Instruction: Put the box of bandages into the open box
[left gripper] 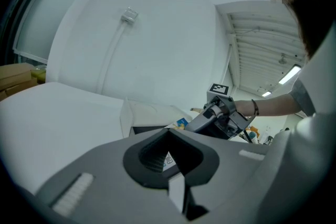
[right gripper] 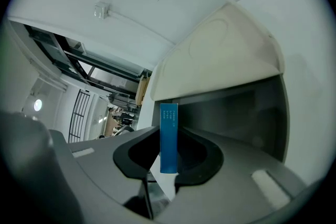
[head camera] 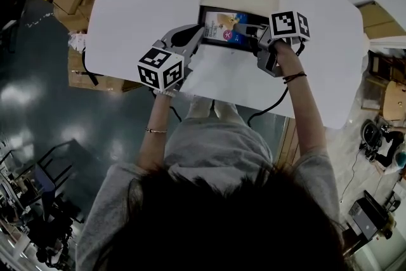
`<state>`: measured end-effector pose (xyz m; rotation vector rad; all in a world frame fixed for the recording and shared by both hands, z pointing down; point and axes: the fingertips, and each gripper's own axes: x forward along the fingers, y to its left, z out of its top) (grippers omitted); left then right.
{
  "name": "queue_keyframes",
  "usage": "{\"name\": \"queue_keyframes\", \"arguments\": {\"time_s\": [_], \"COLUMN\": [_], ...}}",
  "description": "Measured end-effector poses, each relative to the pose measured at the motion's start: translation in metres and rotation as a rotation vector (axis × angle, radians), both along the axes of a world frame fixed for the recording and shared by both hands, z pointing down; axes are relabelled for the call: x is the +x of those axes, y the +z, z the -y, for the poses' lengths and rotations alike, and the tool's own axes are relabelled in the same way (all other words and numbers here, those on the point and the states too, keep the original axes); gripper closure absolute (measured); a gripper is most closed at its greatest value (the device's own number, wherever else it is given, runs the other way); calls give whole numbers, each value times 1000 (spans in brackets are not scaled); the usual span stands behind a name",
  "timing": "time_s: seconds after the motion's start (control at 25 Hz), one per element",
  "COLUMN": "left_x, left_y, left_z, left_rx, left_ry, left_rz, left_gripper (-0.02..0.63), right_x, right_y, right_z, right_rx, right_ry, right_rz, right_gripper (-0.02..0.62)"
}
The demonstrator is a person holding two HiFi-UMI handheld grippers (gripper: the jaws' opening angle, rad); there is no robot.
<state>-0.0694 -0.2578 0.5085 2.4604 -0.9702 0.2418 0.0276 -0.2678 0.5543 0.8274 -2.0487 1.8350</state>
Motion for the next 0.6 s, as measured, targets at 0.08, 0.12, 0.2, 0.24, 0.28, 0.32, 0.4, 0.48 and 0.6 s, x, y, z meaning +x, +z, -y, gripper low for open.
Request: {"name": "queue_keyframes", "arguments": {"time_s": [0.08,0.12,0.2,0.24,0.28,0.32,0.4,0.48,0.6], "left_x": [-1,-1,-2,-2,-2,-1,-2,-3,-3], "left_y": [1,2,1,1,1,0,0,0,1], "left_z": [1,1,1,1,2,2,2,2,2], "left_rx": [-2,-3,-3,-2,-2,-3,-3,-5,-10], "left_ry": [1,1,1,0,-1,-1,-3,-6,-7], "left_rz": [-2,-2,-5,-6,-8,-9,-11,-13,-16], "left_gripper": [612,612,612,612,612,612,612,612,612], "right_x": [-1,-2,-2,-2,-2,-1,0,2,3], "right_y": [2,2,3,2,3,3,6,8,11], "right_z": [2,2,4,4,5,5,6,6,10], "right_rx": [-10,-16,-28,-32,-35,-38,-43,-44,-34], "right_ry": [1,2,12,18,24,29,35,36,49], "right_rz": [6,10,21,27,32,32,20,-1,-28], "right_gripper": [491,491,489,489,489,489,488,486,482]}}
